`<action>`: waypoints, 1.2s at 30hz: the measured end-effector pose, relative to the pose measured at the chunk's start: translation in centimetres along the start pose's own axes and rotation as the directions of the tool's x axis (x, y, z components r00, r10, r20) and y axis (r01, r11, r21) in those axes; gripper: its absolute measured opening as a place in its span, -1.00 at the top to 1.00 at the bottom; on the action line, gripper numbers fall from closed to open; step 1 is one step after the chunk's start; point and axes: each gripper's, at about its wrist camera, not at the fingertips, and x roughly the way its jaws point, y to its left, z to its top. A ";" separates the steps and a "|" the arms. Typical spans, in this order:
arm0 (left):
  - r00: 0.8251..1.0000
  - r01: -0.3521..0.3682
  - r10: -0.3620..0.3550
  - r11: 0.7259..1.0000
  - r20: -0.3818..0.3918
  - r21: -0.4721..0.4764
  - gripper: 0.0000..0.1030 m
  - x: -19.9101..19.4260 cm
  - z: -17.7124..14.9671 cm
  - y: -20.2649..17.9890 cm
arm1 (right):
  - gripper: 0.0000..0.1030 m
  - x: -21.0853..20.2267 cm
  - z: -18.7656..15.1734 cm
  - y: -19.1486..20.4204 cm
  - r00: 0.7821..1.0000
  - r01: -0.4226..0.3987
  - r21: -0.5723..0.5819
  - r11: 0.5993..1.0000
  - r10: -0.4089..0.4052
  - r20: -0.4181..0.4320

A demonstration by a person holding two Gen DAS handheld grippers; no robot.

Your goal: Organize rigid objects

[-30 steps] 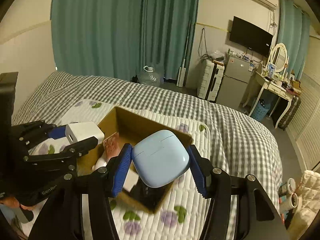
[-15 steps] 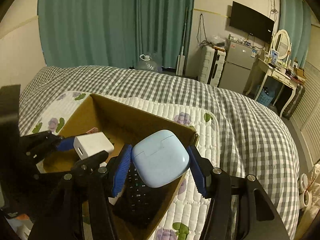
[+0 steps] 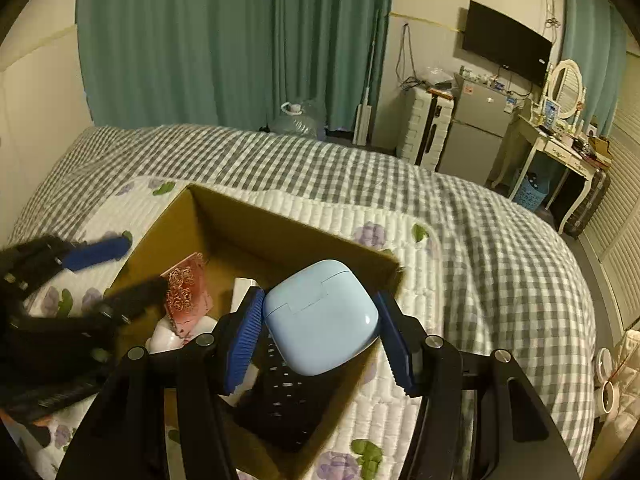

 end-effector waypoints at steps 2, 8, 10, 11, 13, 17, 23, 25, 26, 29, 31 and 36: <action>1.000 -0.021 0.021 1.000 0.005 -0.004 -0.07 -0.2 0.0 0.6 | -0.09 1.1 -0.1 0.8 1.000 -0.014 -0.001 1.000 0.014 -0.024; 0.999 -0.045 0.045 0.999 -0.008 -0.009 -0.07 0.7 -0.8 2.1 | -0.09 5.1 -0.9 3.0 0.996 -0.037 0.012 0.999 0.037 -0.085; 0.999 -0.050 0.049 0.999 -0.011 -0.017 -0.07 1.0 -1.1 2.5 | -0.10 5.9 -1.0 3.2 0.995 -0.051 0.030 0.998 0.053 -0.088; 0.999 -0.047 0.046 0.999 -0.014 -0.022 -0.07 1.1 -1.3 2.7 | -0.10 6.2 -0.9 3.2 0.994 -0.050 0.047 0.998 0.054 -0.093; 0.999 -0.046 0.046 0.998 -0.018 -0.029 -0.07 1.2 -1.4 2.8 | -0.11 6.6 -0.9 2.9 0.990 -0.067 0.097 0.993 0.078 -0.113; 0.999 -0.044 0.043 0.998 -0.015 -0.042 -0.07 0.2 -1.3 2.7 | -0.22 5.1 -0.6 2.1 0.996 -0.038 0.121 0.992 0.048 -0.080; 0.998 -0.043 0.044 0.998 0.051 -0.036 -0.07 -4.7 0.0 1.6 | -0.22 -0.7 0.5 1.1 1.000 0.027 0.097 0.995 -0.025 -0.015; 0.996 -0.049 0.051 0.998 0.079 -0.029 -0.07 -6.9 0.7 1.2 | -0.22 -3.8 1.0 0.9 0.998 0.050 0.082 0.995 -0.052 0.023; 0.994 -0.048 0.050 0.998 0.093 -0.026 -0.07 -8.2 1.1 1.0 | -0.22 -5.1 1.4 0.8 0.998 0.050 0.087 0.995 -0.053 0.033; 0.989 -0.054 0.057 0.998 0.138 -0.029 -0.24 -11.7 2.2 0.7 | -0.22 -9.7 2.6 0.5 0.996 0.049 0.101 0.994 -0.056 0.065; 0.983 -0.049 0.055 0.998 0.174 -0.039 -0.43 -14.1 2.8 0.6 | -0.22 -12.9 3.2 0.7 0.991 0.072 0.097 0.993 -0.082 0.104; 0.969 -0.033 0.042 0.999 0.243 -0.041 -0.78 -19.1 3.3 0.3 | -0.33 -20.5 3.1 1.5 0.974 0.094 0.094 0.991 -0.111 0.197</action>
